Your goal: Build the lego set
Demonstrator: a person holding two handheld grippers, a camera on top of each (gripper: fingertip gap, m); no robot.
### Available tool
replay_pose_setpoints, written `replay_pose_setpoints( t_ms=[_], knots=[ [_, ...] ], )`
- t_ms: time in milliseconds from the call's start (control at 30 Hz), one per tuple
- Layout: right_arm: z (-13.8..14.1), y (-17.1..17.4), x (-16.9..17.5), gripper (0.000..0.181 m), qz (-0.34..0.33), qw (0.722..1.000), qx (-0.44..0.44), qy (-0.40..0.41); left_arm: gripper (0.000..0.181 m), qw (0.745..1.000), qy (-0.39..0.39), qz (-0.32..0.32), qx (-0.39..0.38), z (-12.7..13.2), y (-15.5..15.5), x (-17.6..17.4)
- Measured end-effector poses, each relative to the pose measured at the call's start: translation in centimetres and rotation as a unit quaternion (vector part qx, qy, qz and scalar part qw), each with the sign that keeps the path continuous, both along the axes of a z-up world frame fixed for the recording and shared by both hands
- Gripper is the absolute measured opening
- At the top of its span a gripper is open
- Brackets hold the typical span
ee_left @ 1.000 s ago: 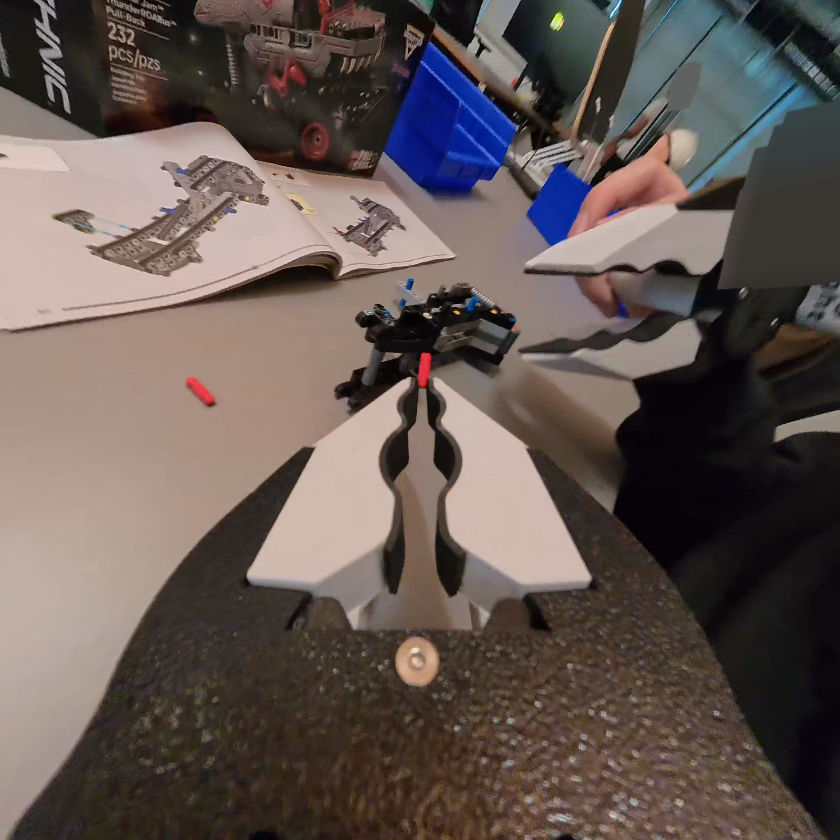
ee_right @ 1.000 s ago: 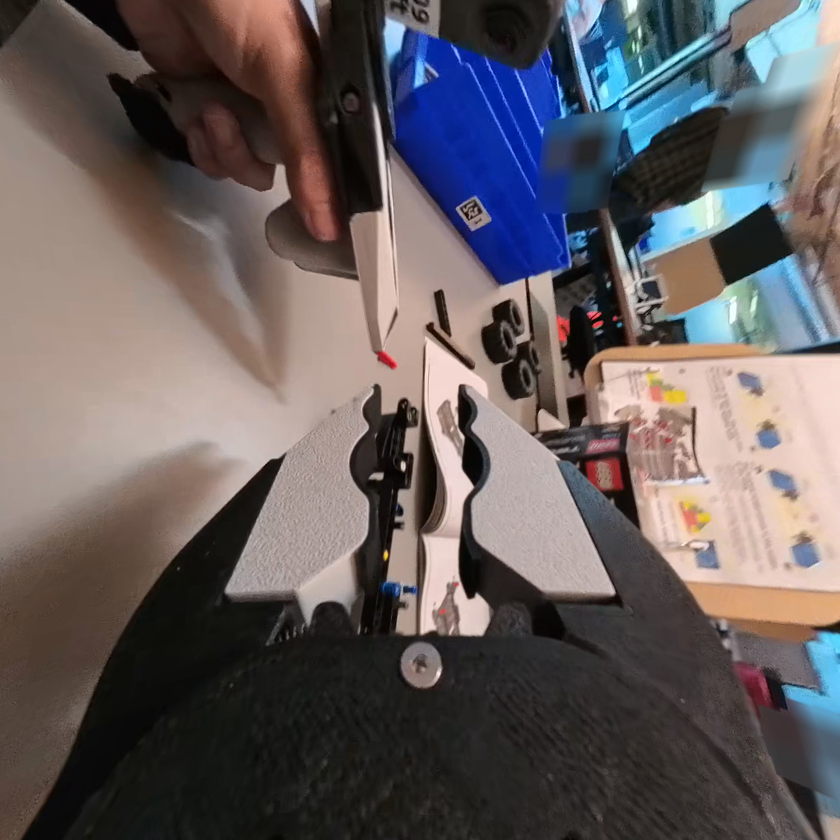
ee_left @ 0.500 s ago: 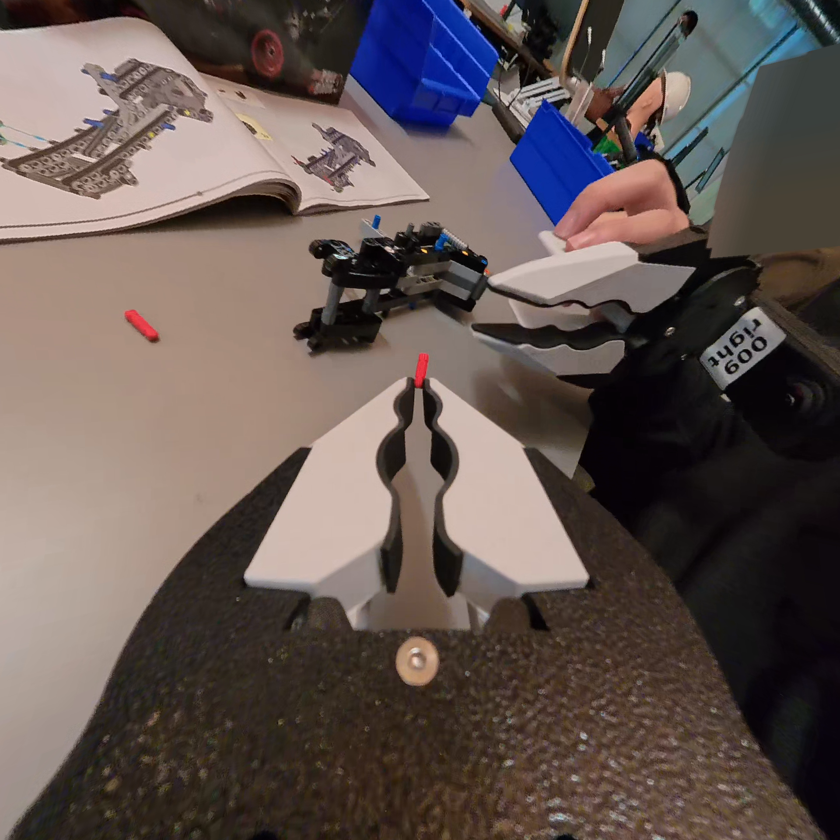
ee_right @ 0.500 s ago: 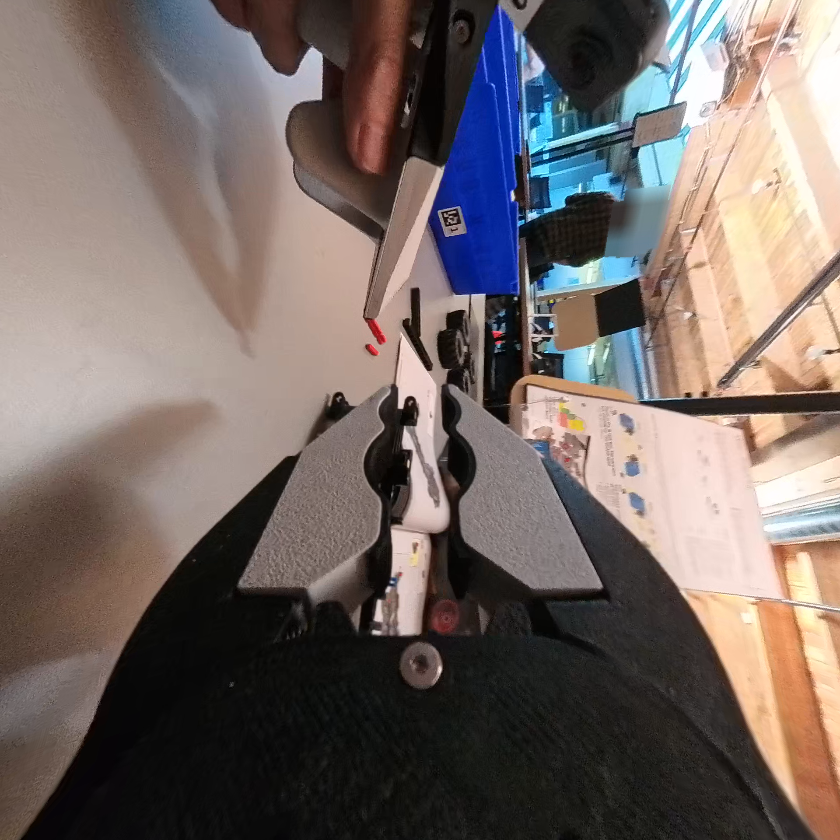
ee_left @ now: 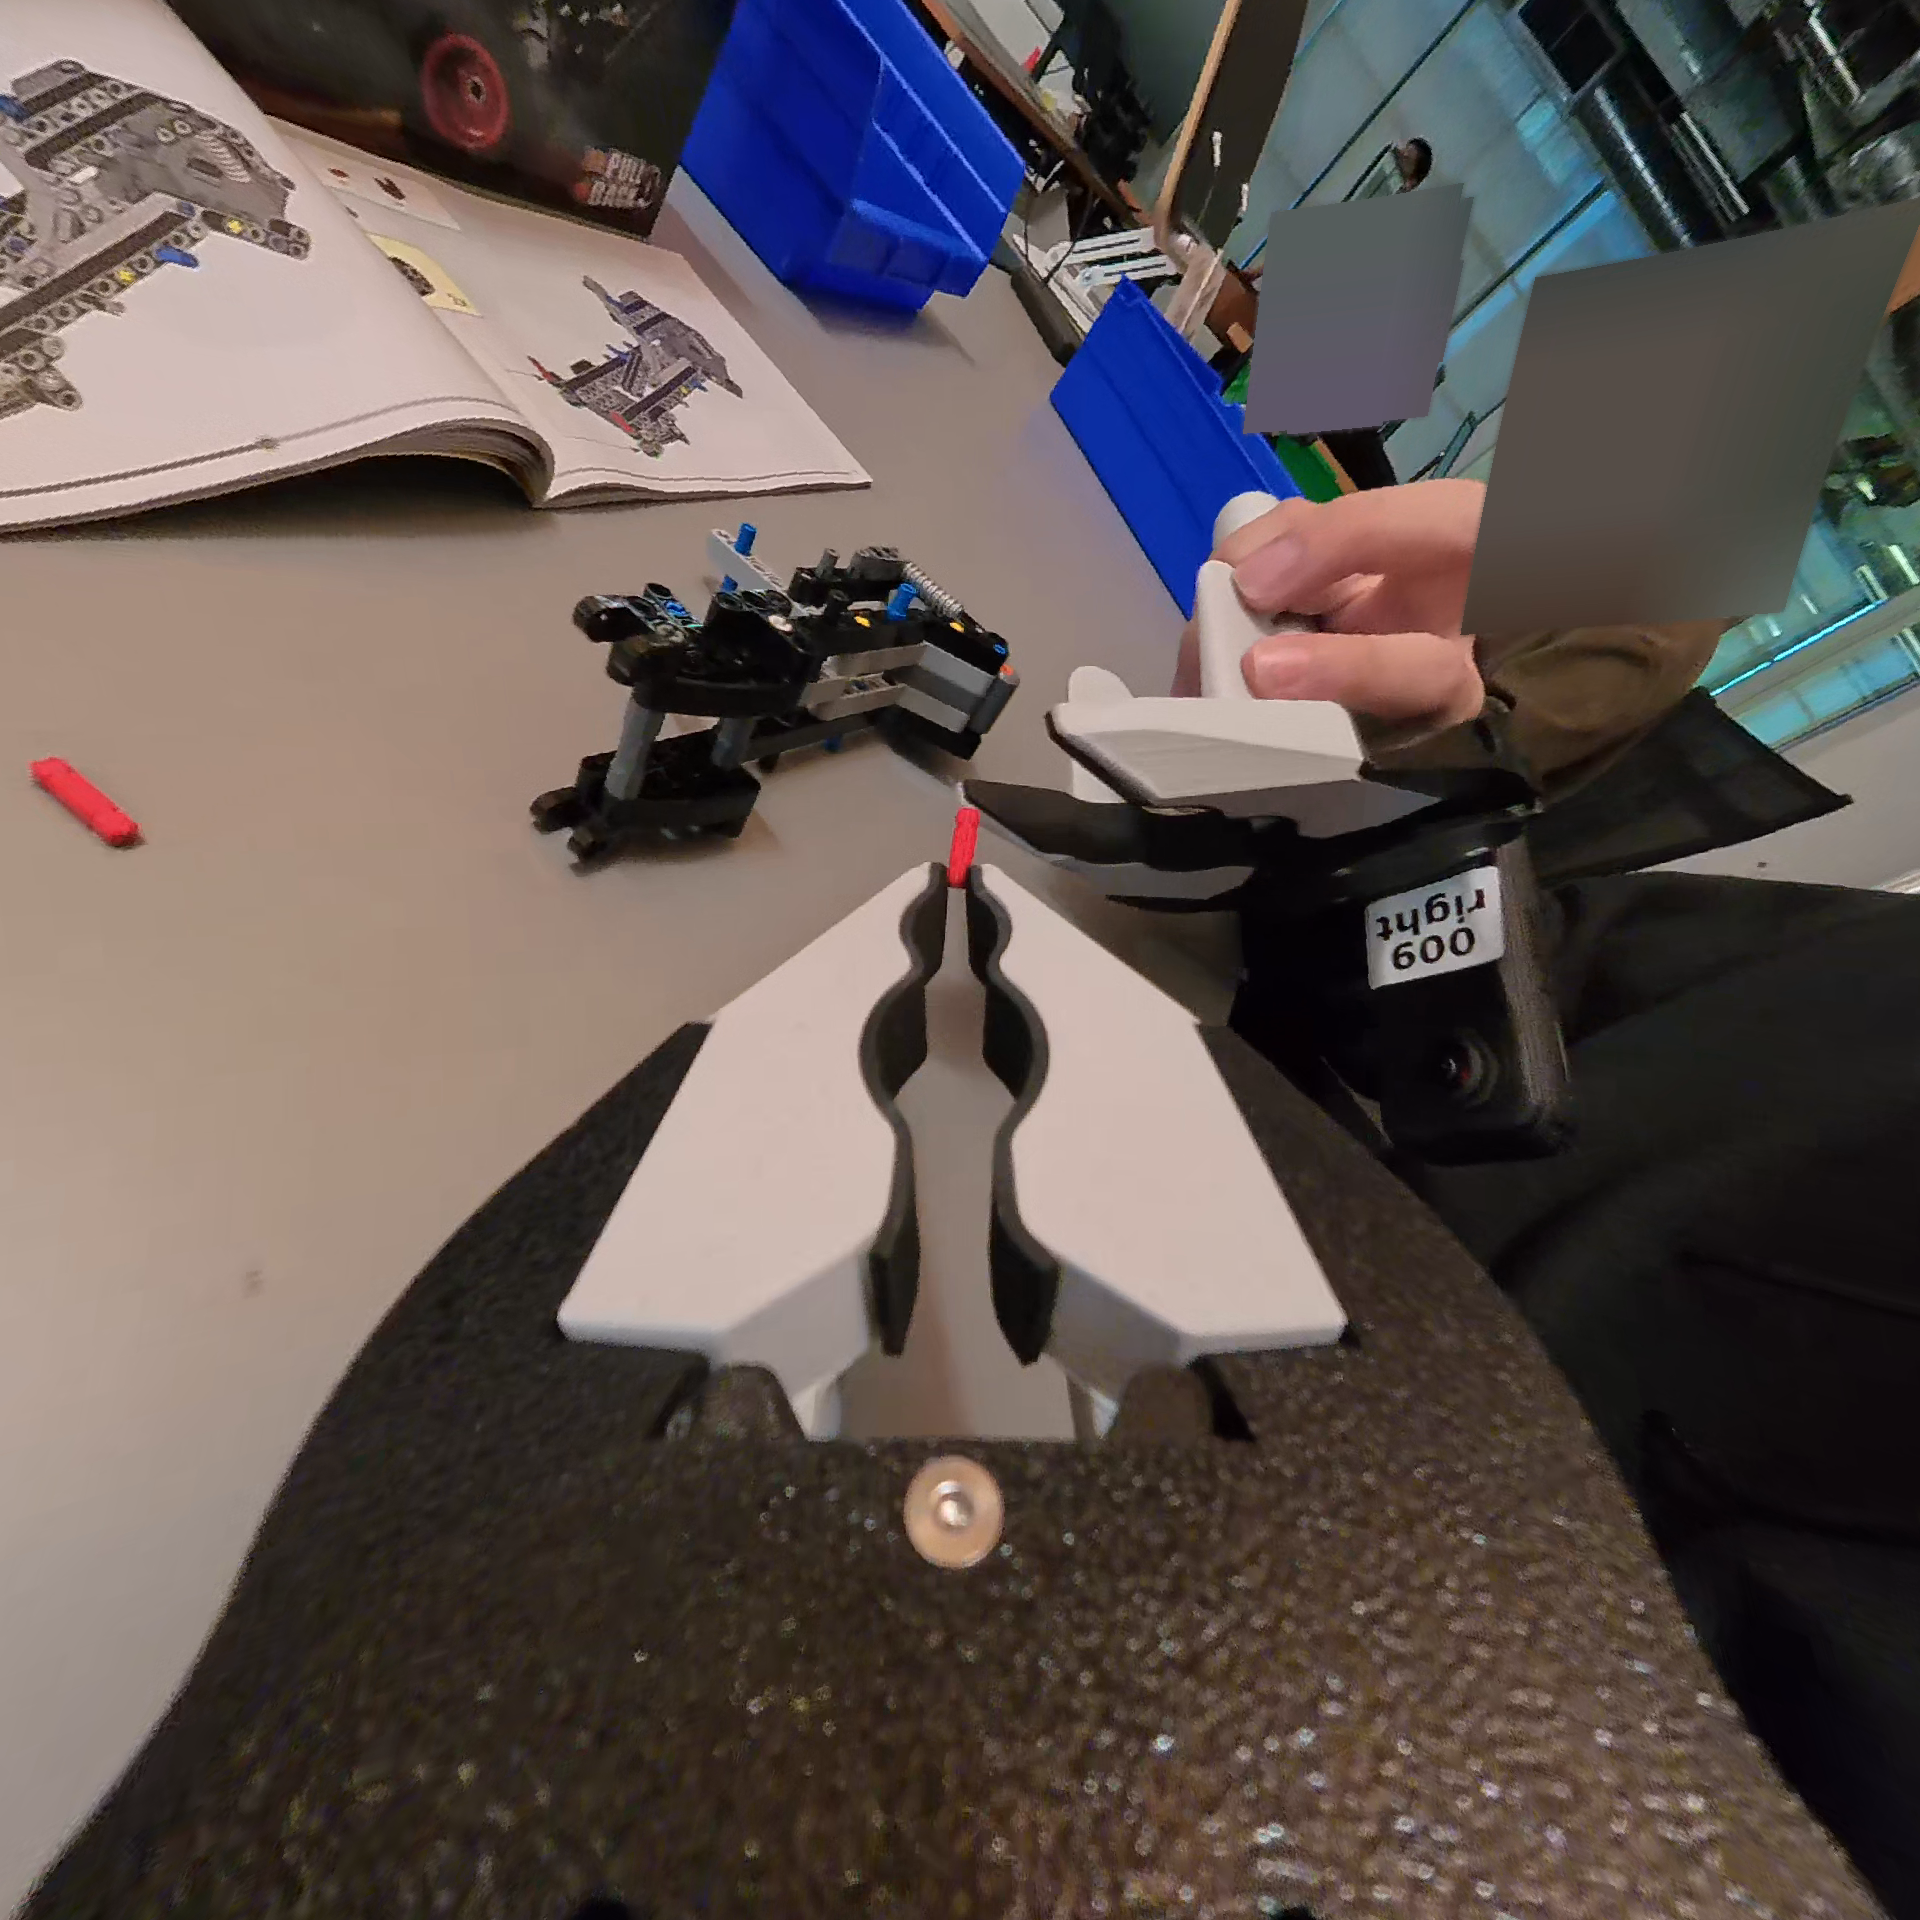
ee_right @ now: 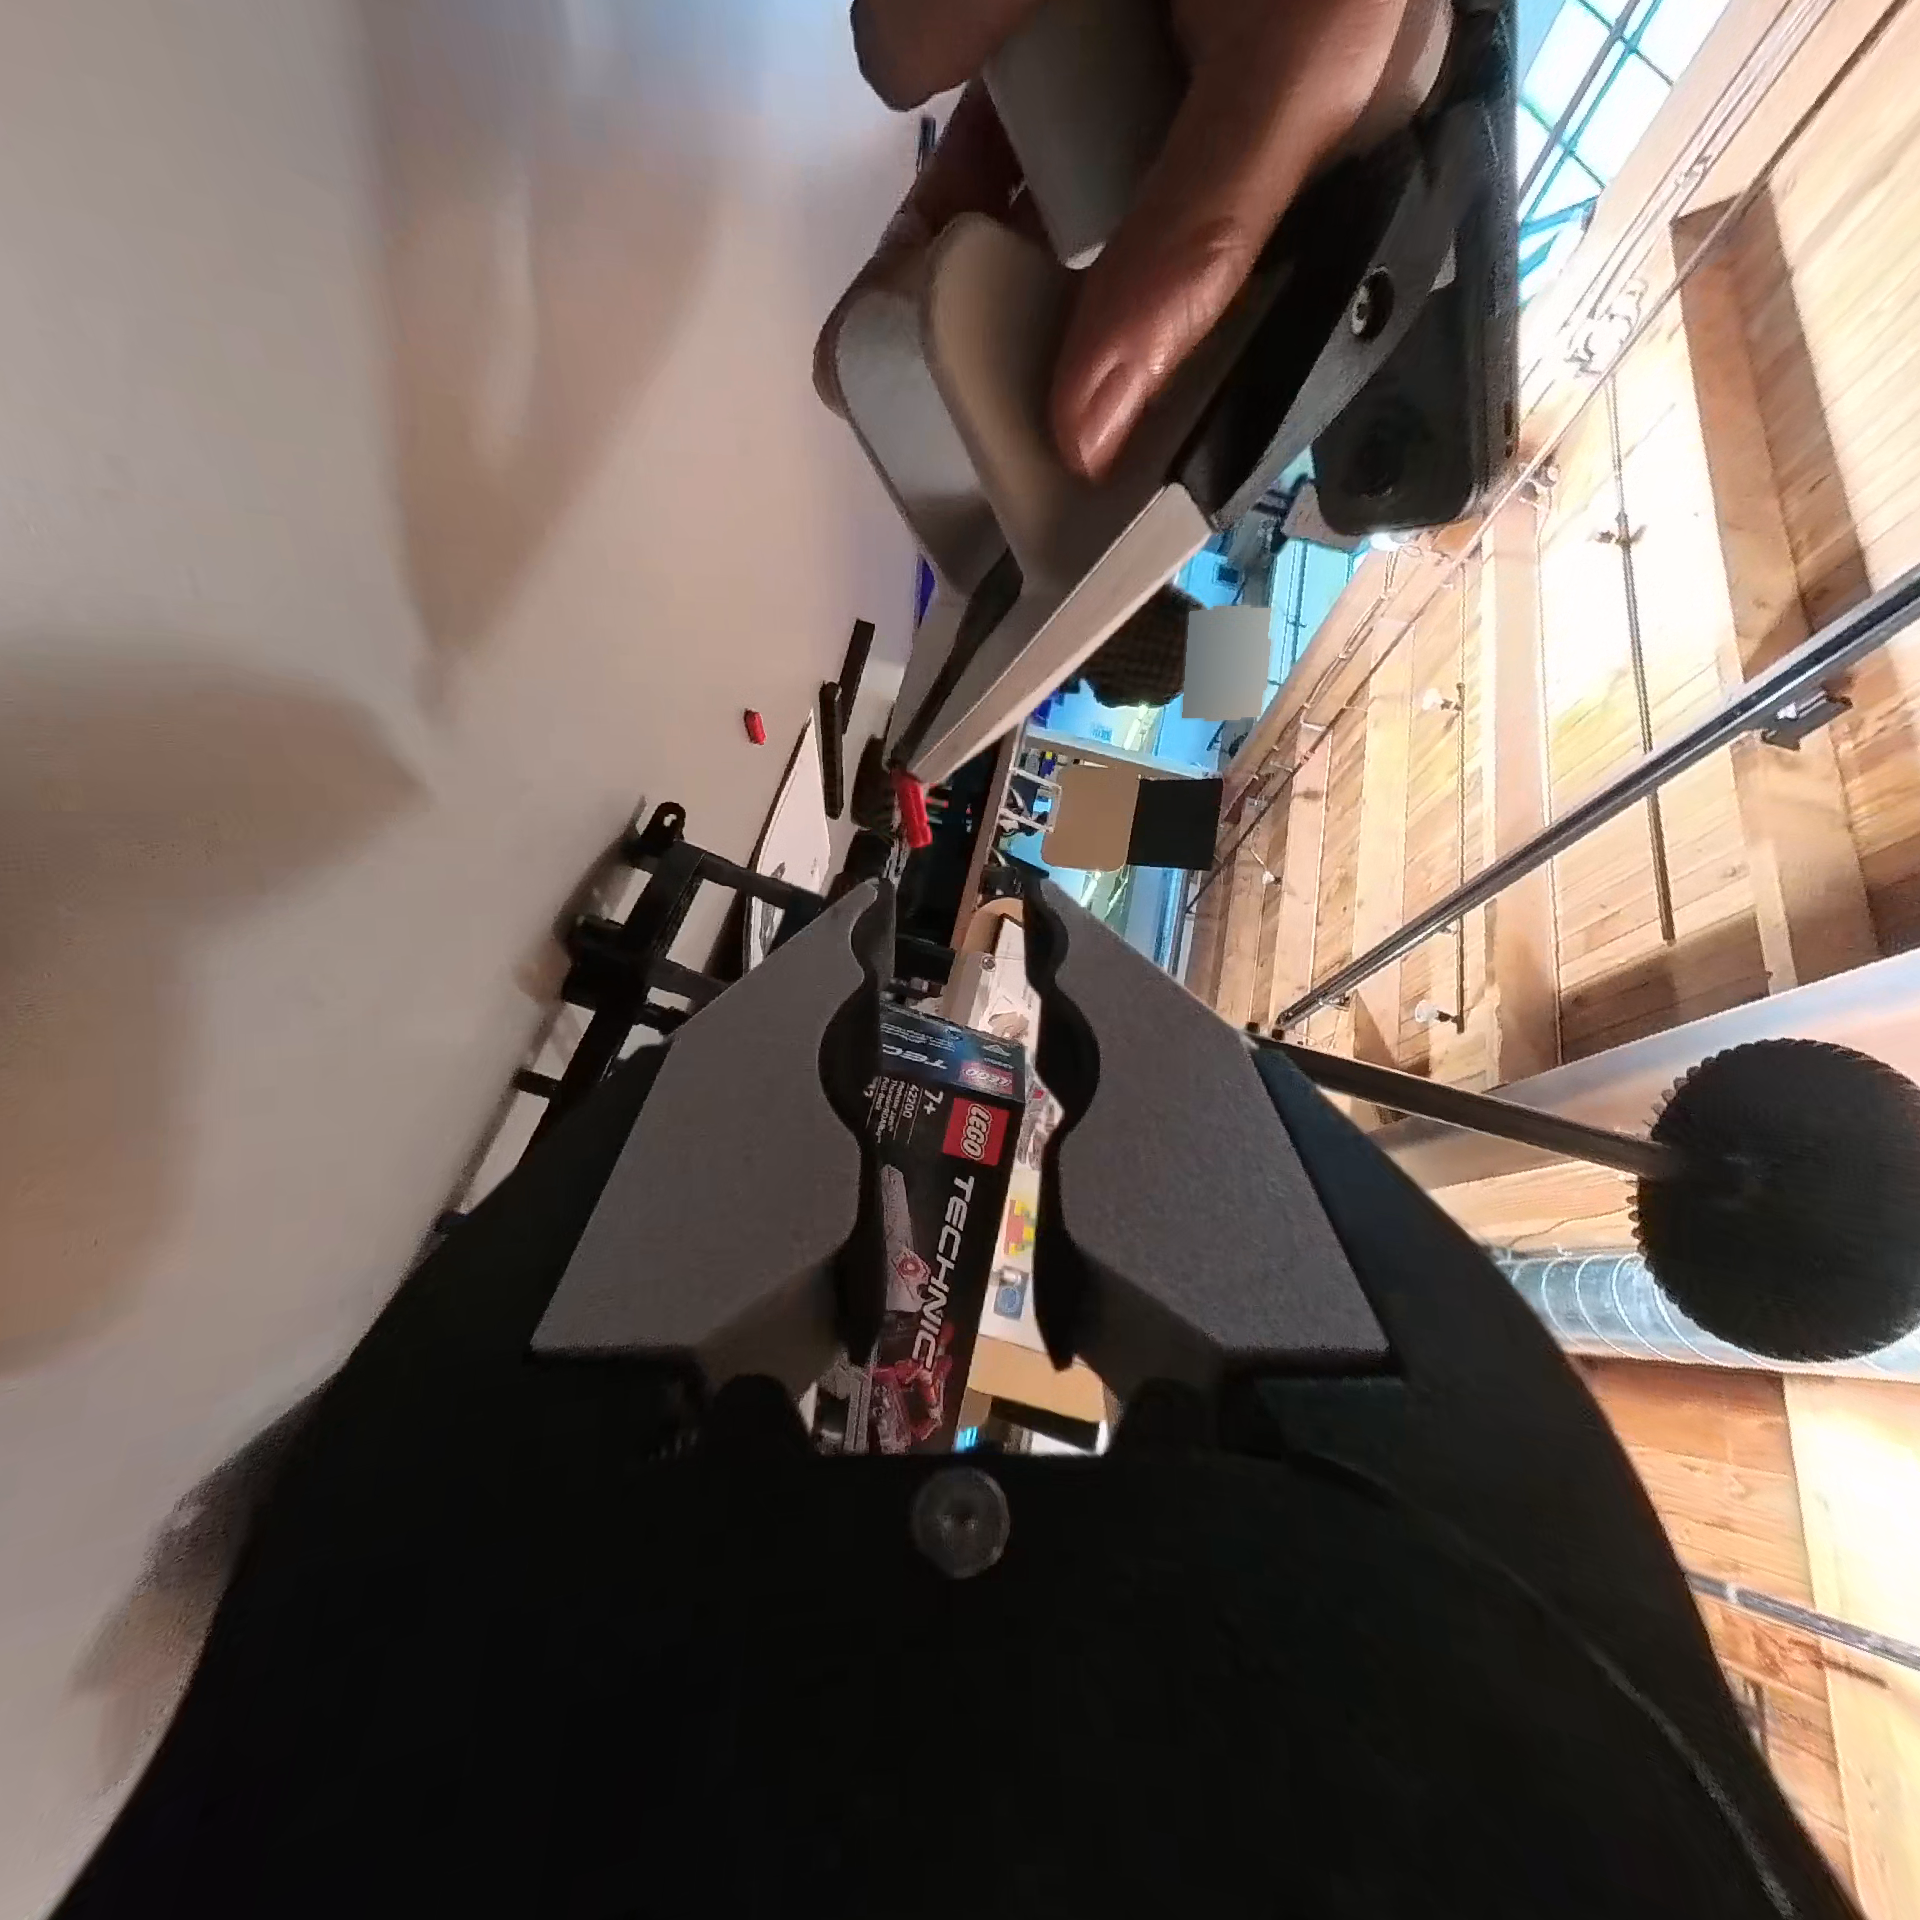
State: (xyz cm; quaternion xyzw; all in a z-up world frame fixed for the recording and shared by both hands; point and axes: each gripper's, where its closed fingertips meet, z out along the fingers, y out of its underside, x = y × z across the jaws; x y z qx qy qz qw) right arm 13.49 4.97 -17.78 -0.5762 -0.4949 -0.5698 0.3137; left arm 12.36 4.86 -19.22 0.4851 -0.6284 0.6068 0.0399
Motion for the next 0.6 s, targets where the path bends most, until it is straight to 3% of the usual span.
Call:
replay_pose_setpoints(
  t_ms=[400,600],
  knots=[
    [-1.0,1.2,0.5,0.000,0.007,1.000,-0.012,-0.018,0.001,1.000,0.011,0.009,-0.017,0.1,0.3,0.3],
    [-0.8,1.5,0.9,0.000,-0.006,1.000,-0.005,-0.022,0.001,0.999,0.010,0.019,-0.027,0.3,0.5,0.7]
  ],
)
